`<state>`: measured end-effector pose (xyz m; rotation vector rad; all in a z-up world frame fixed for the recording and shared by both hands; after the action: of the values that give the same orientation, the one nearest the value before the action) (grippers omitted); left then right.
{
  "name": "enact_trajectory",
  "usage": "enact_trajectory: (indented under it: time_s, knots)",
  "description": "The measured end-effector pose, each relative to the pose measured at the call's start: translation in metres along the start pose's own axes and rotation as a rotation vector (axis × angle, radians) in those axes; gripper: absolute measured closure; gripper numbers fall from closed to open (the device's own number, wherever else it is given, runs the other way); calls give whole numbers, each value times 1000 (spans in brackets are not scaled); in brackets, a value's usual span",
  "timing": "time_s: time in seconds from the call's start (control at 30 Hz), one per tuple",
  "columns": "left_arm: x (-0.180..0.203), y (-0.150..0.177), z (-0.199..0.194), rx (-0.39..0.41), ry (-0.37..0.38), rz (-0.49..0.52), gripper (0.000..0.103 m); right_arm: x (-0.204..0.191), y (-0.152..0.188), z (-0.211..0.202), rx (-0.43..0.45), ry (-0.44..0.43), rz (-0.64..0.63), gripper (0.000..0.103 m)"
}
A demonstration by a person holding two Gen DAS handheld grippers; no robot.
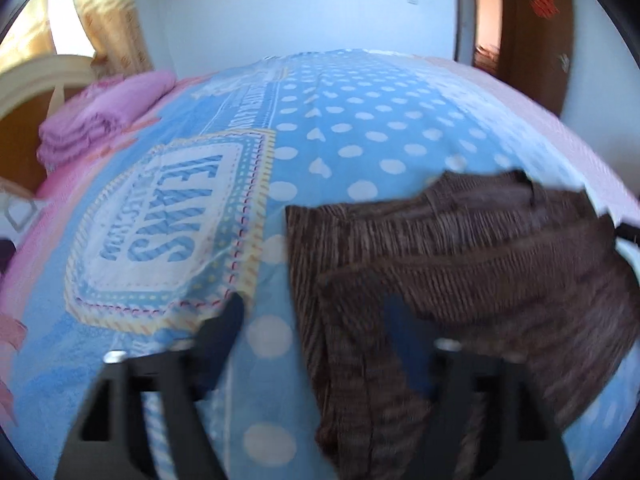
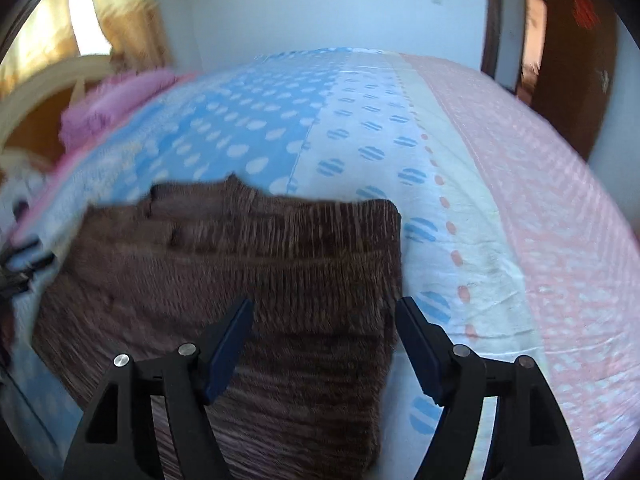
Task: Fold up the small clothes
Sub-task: 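Open both grippers and release the folded sweater onto the bed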
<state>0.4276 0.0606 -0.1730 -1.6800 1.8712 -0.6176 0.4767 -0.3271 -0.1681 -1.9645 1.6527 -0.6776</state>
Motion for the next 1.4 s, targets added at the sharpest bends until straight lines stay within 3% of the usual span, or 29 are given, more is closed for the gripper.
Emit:
enact_trajectory:
  time_s: [0.07,0.2,0.3,0.37,0.53,0.77,0.9,1.03,1.13,1.2,1.23,1.27,1.4]
  knots:
    - [13,10,-2,-3,-7,111,16,-7,8,5,-24,81,-114,29]
    - [23,19,19,-24,-134,296,14,-20,10,22,-50,192,-283,29]
    - [14,-4,32,-4,-168,258,11,-24,-14,35,-56,225,-318,29]
    - [3,-25,40,18,-273,272,11,-22,-40,44,-52,239,-310,29]
    - [-37,-68,56,5,-336,146,8,-2,-88,40,14,275,-198,29]
    - [-62,-50,61,-62,-298,96,8,28,-50,26,5,262,-135,29]
    - [-66,-20,35,-42,-251,38,8,48,-8,-4,-16,139,10,29]
    - [-52,14,-3,-12,-105,-19,5,55,46,-39,-42,-26,171,29]
    - [-31,40,-14,-23,-39,-18,4,42,77,-52,-65,-89,200,30]
    - [-16,53,-13,-39,-14,-4,4,31,92,-51,-89,-116,206,42]
    - [-10,57,-11,-41,-9,2,4,27,97,-48,-102,-123,201,60]
    - [-6,60,-9,-43,-15,6,4,24,103,-44,-116,-120,192,72]
    - [-7,62,-2,-45,-83,3,0,21,111,-42,-128,-64,157,72]
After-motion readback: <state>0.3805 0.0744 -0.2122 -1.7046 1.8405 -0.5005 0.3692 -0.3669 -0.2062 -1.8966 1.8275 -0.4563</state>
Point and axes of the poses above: each gripper's, at about its wrist camera, not at the fingertips, and z roughly the way its jaws point, x to its right, y to its underside, the point moved 8 cm from there along z, roughly the way its jaws point, and after that the axes turned 1 degree about y, right-handed, at the moved point
